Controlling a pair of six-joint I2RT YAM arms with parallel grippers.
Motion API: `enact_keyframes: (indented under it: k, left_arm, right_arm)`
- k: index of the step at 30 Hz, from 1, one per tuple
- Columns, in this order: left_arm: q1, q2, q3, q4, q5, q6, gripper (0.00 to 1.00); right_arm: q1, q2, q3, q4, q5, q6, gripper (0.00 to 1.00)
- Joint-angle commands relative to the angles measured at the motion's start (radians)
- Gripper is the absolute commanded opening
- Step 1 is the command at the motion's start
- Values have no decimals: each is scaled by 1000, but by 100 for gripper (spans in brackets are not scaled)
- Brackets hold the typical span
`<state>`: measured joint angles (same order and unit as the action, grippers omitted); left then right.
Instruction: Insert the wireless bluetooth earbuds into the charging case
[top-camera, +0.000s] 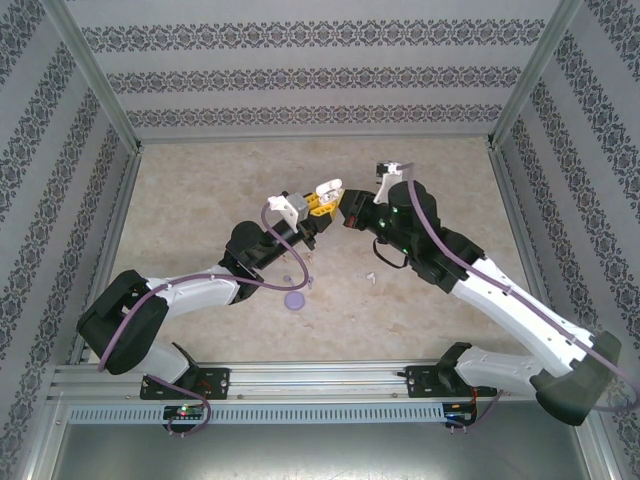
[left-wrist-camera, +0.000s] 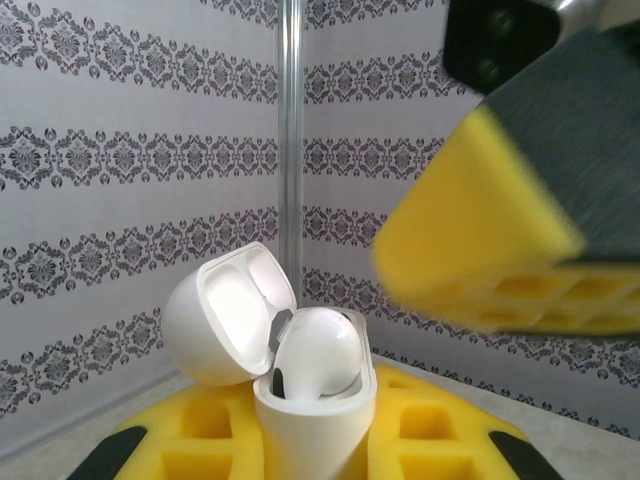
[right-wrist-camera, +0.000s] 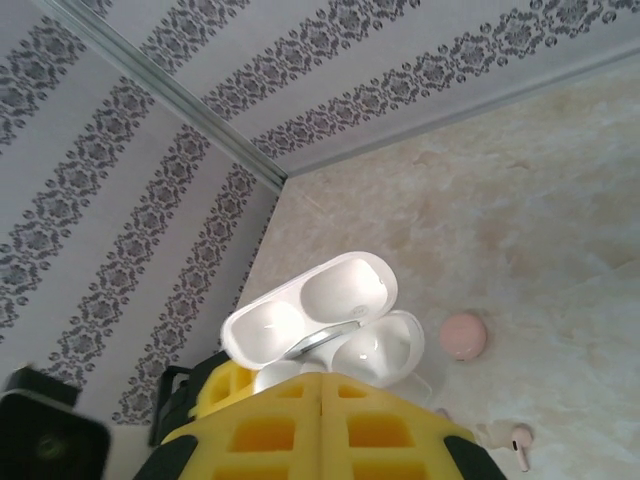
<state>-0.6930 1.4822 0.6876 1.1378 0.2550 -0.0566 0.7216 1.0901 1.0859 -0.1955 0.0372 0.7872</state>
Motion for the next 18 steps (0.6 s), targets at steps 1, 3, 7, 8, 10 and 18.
enact_keyframes:
  k: [1,3,7,8,10,18]
  left_arm:
    - [-8,-26,-26,34,-19,43,0]
    - [-5,-43,-37,17,-18,57,0]
    - [3,-85,-71,-9,-25,77,0]
    - [4,-99,-84,-16,-33,80,0]
    - [9,-125,-106,-26,-42,84,0]
    - [12,-233,-179,-87,-50,83,0]
  right_arm:
    - [-14,-104,-32,-53,26,-5,0]
    - [-22,-148,-70,-103,40,2,12]
    - [-45,-193,-163,-199,63,14,36]
    - [-49,-198,-189,-226,79,12,43]
    - [-60,-194,-238,-266,95,12,55]
    - [-80,-9,-309,-355,88,-124,76]
